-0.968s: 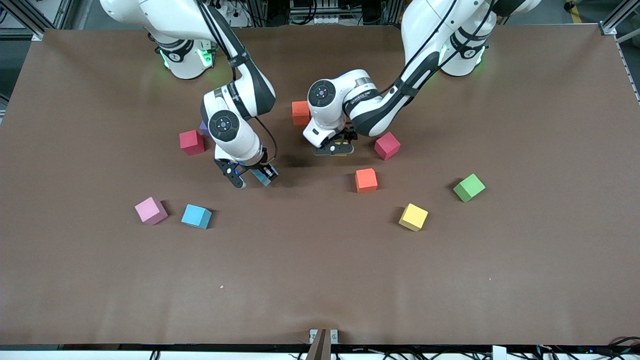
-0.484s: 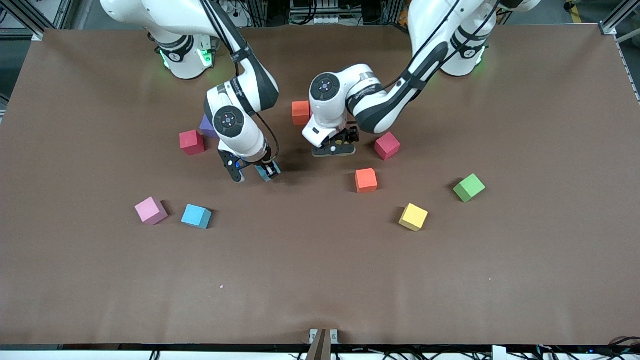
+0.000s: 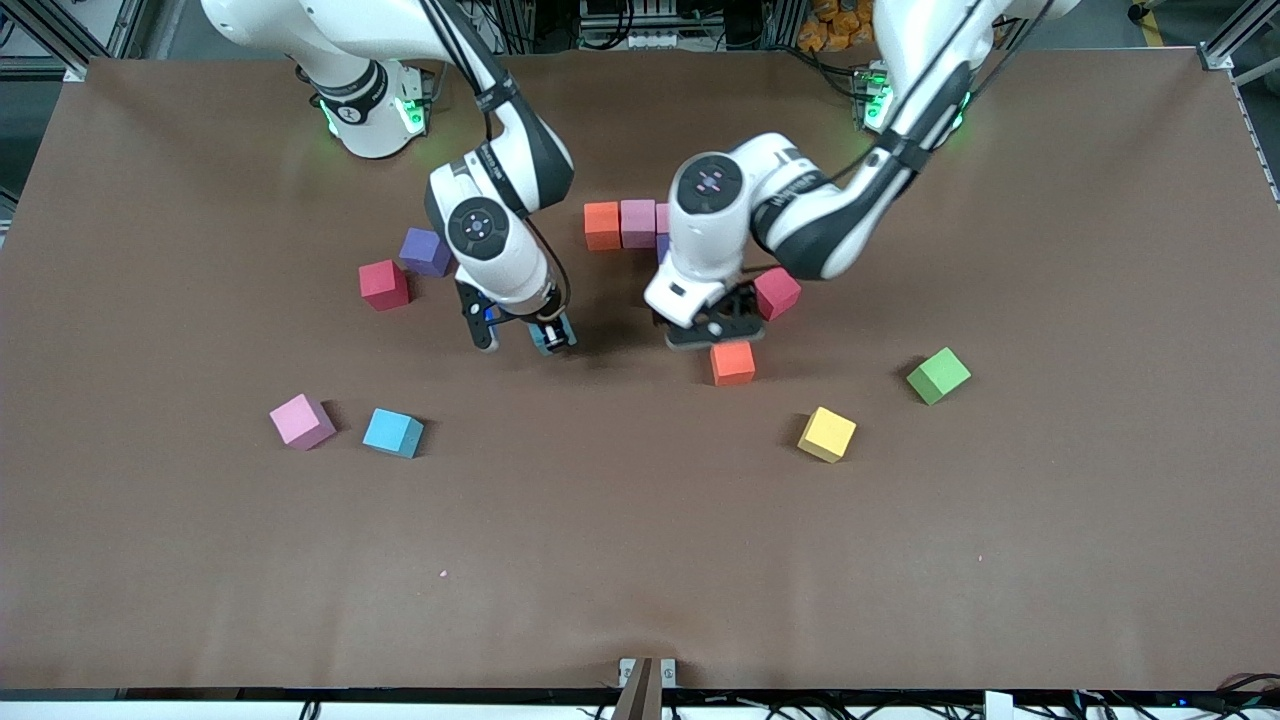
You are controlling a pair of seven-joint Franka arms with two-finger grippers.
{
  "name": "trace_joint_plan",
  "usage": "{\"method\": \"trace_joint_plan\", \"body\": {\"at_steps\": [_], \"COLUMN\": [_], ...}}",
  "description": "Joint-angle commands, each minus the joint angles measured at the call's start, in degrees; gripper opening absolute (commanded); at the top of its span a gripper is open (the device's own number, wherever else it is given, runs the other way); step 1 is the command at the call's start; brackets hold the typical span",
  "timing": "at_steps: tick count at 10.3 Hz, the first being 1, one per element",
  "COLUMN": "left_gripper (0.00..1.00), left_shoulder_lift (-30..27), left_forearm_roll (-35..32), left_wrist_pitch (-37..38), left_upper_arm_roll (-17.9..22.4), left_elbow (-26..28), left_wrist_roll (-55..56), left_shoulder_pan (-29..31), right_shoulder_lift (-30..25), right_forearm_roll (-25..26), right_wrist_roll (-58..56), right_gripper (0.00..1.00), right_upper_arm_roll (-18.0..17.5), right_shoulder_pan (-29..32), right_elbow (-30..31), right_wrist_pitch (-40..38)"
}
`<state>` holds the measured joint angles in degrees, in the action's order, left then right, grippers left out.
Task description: Form number 2 with 11 blocks
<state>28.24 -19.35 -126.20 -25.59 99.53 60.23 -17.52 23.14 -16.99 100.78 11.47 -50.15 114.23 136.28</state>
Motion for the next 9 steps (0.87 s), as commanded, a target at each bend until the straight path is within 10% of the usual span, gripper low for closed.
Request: {"method": "trace_joint_plan", "body": {"at_steps": [1,9], "left_gripper": [1.00,1.00], "left_shoulder_lift": [1.6,8.2], "left_forearm_roll": [2.9,11.4], "left_wrist_pitch": [1.8,1.8], "left_upper_arm_roll": [3.7,5.8], "left_elbow": [-4.9,-2.0], "left_wrist_roll": [-6.7,-13.9], "left_shoulder_pan": [0.3,-0.8], "right_shoulder_lift": [1.6,10.0], "right_forearm_roll": [-0.4,0.0], "right_wrist_roll": [9.1,27.2], "right_gripper": [0.45,0.45], "right_upper_arm_roll": [0.3,0.3], "right_shoulder_pan": [-2.9,-9.2], "right_elbow": [-1.6,-9.8], "right_wrist_pitch": [-0.1,-0.6]}}
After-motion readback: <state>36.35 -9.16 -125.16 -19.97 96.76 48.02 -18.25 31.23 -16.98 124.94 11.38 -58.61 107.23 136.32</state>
